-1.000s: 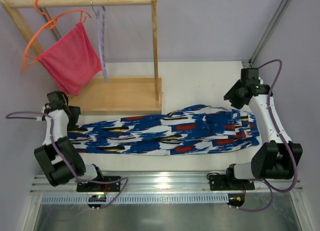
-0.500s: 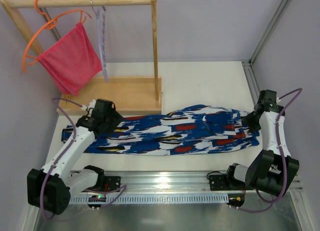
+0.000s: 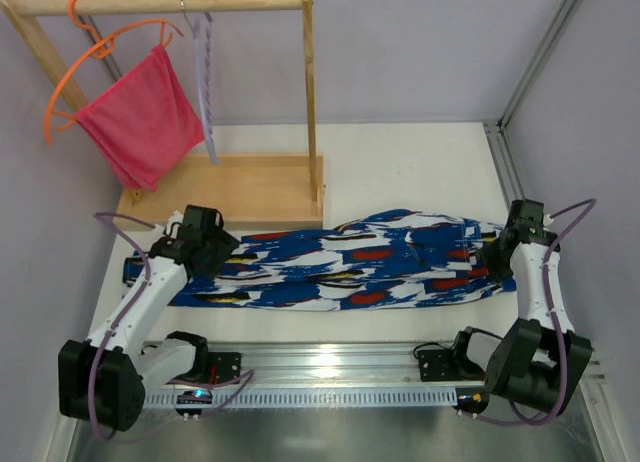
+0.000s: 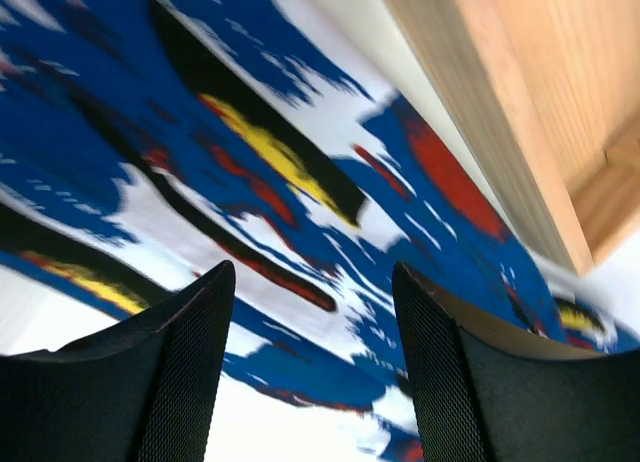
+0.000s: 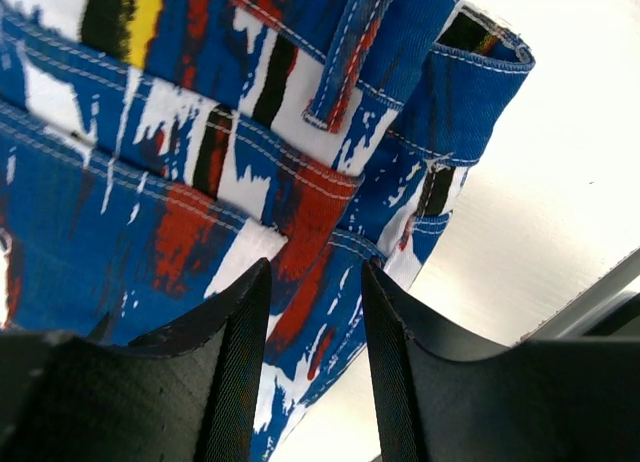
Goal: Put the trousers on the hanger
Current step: Fold the trousers
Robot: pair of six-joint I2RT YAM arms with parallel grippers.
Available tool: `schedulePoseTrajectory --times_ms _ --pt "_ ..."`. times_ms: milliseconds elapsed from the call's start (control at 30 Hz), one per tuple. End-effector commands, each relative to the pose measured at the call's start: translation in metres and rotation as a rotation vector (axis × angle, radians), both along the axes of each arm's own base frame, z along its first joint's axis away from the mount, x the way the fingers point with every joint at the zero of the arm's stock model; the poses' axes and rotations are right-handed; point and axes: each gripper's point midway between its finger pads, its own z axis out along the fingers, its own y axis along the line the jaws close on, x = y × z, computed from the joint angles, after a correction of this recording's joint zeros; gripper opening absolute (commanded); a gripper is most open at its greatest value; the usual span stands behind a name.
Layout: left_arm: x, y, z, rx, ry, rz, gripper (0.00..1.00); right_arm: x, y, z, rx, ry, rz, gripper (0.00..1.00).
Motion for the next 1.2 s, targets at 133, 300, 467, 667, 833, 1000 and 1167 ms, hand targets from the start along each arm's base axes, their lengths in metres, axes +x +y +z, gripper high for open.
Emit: schedulePoseTrajectory --times_ms 133,300,467,667,833,1000,1167 --pt "0.024 -0.139 0.034 -0.021 -0.152 -0.711 0.66 0.012 -0.017 -0.017 -0.047 0.034 -0.052 0.45" --pt "0.012 -0.239 0.051 0.182 -0.274 -1.144 0.67 0.015 -0.017 -0.017 -0.051 0.009 0.015 0.45" --pt "-0.016 -0.3 0.054 0.222 -0.434 -1.47 0.67 0.01 -0.025 -0.013 -0.048 0.009 -0.003 0.45" --pt "-0.036 -0.336 0.042 0.175 -0.467 -1.679 0.63 -0.001 -0.045 -0.013 -0.023 0.019 -0.08 0.45" --pt "-0.045 -0.351 0.024 0.202 -0.496 -1.75 0.63 -0.006 -0.052 -0.012 -0.033 0.016 -0.122 0.45" --pt "-0.049 -0.363 0.011 0.228 -0.488 -1.831 0.63 -0.001 -0.063 -0.015 -0.065 -0.012 -0.155 0.45" --pt "-0.052 -0.361 -0.01 0.259 -0.422 -1.867 0.61 0.01 -0.07 -0.022 -0.069 -0.028 -0.176 0.45"
